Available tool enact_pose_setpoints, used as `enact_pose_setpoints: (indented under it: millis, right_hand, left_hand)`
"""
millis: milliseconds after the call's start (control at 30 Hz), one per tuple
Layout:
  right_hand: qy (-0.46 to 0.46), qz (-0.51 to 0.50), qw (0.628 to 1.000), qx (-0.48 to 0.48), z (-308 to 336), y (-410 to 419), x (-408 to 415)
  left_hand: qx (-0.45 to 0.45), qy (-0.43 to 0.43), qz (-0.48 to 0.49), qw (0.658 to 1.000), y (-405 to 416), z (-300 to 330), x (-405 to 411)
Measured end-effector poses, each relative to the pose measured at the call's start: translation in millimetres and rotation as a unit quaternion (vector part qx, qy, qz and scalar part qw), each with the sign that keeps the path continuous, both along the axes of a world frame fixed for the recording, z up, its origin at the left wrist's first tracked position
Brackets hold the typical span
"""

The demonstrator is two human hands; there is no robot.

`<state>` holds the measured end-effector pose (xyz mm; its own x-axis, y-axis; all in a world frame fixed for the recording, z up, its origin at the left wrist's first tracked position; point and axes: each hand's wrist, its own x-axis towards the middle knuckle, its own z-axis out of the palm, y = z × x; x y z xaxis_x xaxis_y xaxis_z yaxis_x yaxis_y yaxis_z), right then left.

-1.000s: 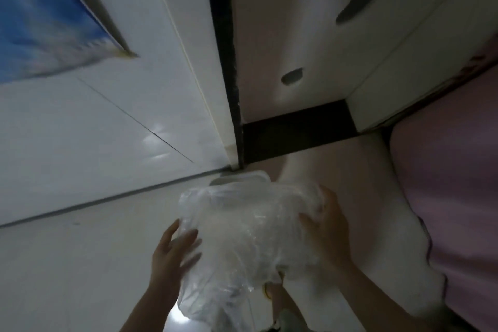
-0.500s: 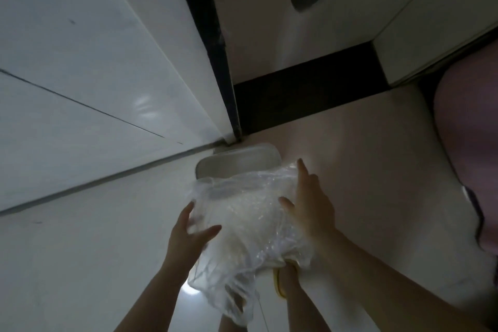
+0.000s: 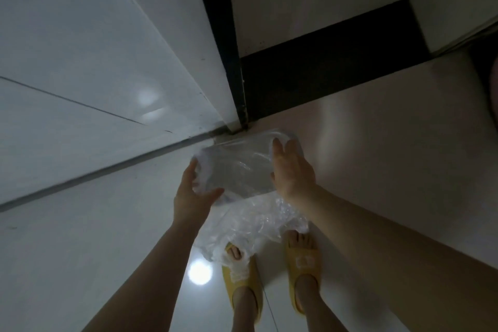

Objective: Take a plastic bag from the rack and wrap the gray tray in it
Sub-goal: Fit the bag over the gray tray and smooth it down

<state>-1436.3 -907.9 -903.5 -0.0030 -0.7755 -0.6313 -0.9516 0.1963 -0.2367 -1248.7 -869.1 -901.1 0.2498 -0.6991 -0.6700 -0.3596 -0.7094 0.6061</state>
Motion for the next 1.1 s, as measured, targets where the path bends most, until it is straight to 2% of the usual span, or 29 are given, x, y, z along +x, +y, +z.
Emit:
enact_pose_setpoints:
  millis: [67,133,233,367,433,533,667,733,833,900,1100]
  right_hand:
    - [0.006,0.007,1.0,0.009,-9,-3,1]
    - [0.013,0.017,1.0,0.0,-14,-3,2]
    - [0.023,0.054,0.996,-0.062,-14,0,1]
    - [0.018,0.094,0.991,-0.094,-8,9,-6]
    - [0.017,0.133,0.989,-0.068,-8,11,-11]
    - [0.019,0.186,0.982,-0.019,-13,13,-17]
    - [0.016,0.225,0.974,0.013,-22,15,-18]
    - [0.022,0.23,0.973,0.02,-25,15,-17]
    - [0.043,0.239,0.969,0.037,-29,16,-15]
    - [0.058,0.236,0.968,0.052,-30,17,-14]
    - [0.058,0.248,0.967,0.011,-29,20,-16]
  left_hand:
    - [0.003,-0.031,-0.002,1.0,-2,-10,2]
    - [0.007,-0.098,-0.025,0.995,1,-17,3]
    - [0.007,-0.179,-0.053,0.982,9,-17,3]
    - [0.039,-0.191,-0.14,0.971,13,-15,0]
    - [0.065,-0.188,-0.205,0.958,11,-16,-5]
    - [0.054,-0.212,-0.289,0.932,4,-20,-12]
    - [0.029,-0.242,-0.314,0.917,4,-24,-9]
    - [0.016,-0.231,-0.297,0.926,9,-24,-3]
    - [-0.015,-0.153,-0.214,0.965,22,-18,9]
    - [-0.036,-0.122,-0.188,0.974,37,-11,18]
    - [0.01,-0.027,-0.107,0.994,72,-11,25]
